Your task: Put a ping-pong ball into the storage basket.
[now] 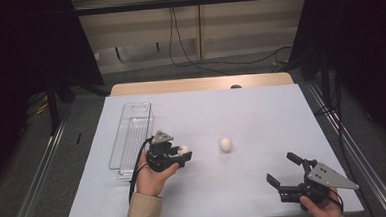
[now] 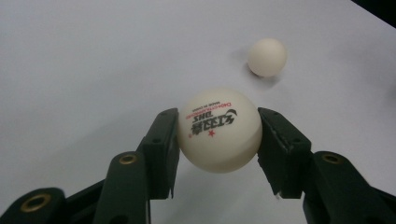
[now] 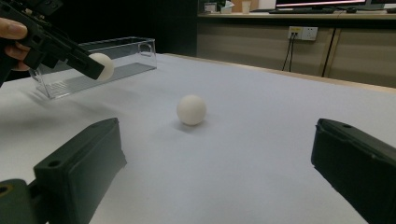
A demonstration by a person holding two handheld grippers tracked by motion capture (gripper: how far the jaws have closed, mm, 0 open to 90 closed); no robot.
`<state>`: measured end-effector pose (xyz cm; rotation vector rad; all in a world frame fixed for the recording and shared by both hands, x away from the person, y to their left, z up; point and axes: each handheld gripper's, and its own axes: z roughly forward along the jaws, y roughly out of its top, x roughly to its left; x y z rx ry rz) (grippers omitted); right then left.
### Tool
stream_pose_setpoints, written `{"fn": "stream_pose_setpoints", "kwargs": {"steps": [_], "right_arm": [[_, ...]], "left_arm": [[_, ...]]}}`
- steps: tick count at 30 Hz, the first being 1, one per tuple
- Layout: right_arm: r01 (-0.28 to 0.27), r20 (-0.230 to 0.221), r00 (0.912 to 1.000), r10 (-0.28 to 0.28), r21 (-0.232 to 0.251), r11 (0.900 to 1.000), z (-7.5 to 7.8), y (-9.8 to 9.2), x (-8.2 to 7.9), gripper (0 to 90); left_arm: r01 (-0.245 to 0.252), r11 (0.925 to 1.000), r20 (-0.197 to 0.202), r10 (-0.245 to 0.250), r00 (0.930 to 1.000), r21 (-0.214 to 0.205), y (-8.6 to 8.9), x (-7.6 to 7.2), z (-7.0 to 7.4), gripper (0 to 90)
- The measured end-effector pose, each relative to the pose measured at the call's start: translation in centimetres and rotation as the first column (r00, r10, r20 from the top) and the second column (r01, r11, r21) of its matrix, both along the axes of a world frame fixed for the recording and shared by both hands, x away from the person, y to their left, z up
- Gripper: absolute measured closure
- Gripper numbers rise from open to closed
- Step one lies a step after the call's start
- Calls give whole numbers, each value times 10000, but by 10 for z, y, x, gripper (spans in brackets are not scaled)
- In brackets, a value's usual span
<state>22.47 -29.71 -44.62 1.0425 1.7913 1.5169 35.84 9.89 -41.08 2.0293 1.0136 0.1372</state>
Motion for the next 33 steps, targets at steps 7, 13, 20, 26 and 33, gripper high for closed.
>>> {"fn": "stream_pose_setpoints", "kwargs": {"steps": [7,13,20,26,33], "right_arm": [[-4,-1,10000,4,9,10000,0,0,0,15],[23,-10,10000,-23,45,10000,0,0,0,15],[22,-10,10000,-22,60,10000,0,0,0,15],[28,-13,10000,-28,69,10000,0,0,0,15],[21,-21,10000,-21,81,10000,0,0,0,15]], "left_arm": [[-100,9999,-2,100,9999,-57,4,0,2,510],[-206,9998,33,206,9998,-68,8,1,3,510],[-255,9997,58,255,9997,-13,10,1,4,510],[-356,9994,89,356,9993,-31,12,1,6,510],[-437,9990,107,438,9990,-49,16,2,8,510]]}}
